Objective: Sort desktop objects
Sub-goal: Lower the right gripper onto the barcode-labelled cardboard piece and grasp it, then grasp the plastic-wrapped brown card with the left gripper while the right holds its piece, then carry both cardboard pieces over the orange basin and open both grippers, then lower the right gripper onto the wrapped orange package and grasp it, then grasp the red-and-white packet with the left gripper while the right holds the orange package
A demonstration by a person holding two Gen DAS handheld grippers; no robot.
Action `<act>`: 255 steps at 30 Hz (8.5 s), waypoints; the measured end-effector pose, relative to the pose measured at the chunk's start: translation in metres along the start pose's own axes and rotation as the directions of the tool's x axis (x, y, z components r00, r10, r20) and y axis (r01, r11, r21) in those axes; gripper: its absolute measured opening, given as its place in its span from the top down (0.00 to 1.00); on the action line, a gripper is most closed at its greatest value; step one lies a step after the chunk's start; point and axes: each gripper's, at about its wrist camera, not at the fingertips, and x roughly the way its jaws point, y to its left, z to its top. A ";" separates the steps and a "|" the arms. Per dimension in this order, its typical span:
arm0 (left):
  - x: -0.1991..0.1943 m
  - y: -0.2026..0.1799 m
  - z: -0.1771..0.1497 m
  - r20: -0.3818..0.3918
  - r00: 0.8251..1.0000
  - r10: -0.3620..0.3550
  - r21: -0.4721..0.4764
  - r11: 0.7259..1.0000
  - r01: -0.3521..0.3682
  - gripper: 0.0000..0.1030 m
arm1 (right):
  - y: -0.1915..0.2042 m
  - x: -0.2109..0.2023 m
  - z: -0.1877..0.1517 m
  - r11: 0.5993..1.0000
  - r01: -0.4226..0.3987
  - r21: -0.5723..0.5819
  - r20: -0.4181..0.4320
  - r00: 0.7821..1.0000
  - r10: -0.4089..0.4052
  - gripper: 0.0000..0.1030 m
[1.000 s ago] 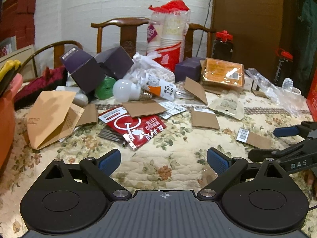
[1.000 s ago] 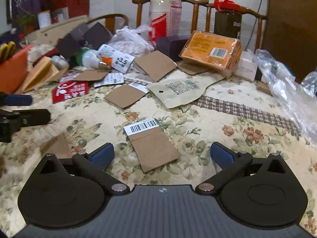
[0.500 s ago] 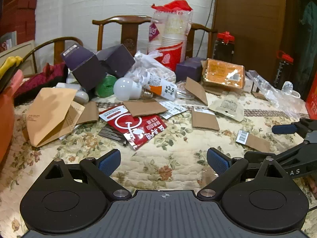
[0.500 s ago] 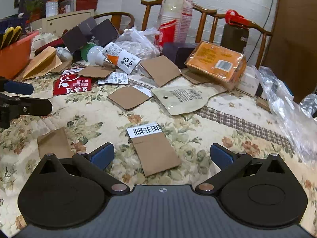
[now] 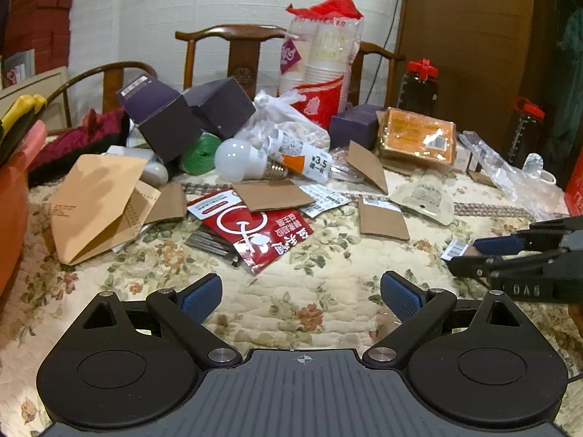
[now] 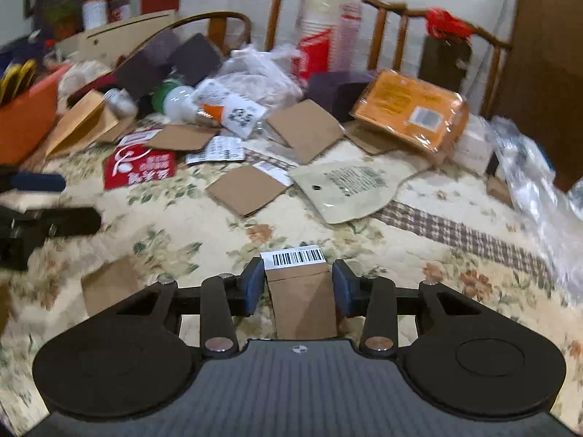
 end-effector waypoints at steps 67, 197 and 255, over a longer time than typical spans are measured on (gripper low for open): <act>-0.056 -0.012 -0.033 0.187 0.916 0.354 -0.080 0.935 -0.345 0.38 | 0.039 -0.081 -0.047 0.969 -0.091 0.229 0.223 0.974 0.039 0.56; -0.046 0.036 0.002 0.189 0.979 0.082 -0.007 0.997 -0.082 0.00 | -0.039 0.011 0.052 0.915 -0.372 0.157 0.073 0.928 0.365 0.29; 0.088 0.010 0.059 -0.190 0.958 0.217 0.073 0.976 -0.207 0.00 | 0.039 -0.056 -0.051 0.969 -0.123 0.214 0.135 0.986 0.095 0.15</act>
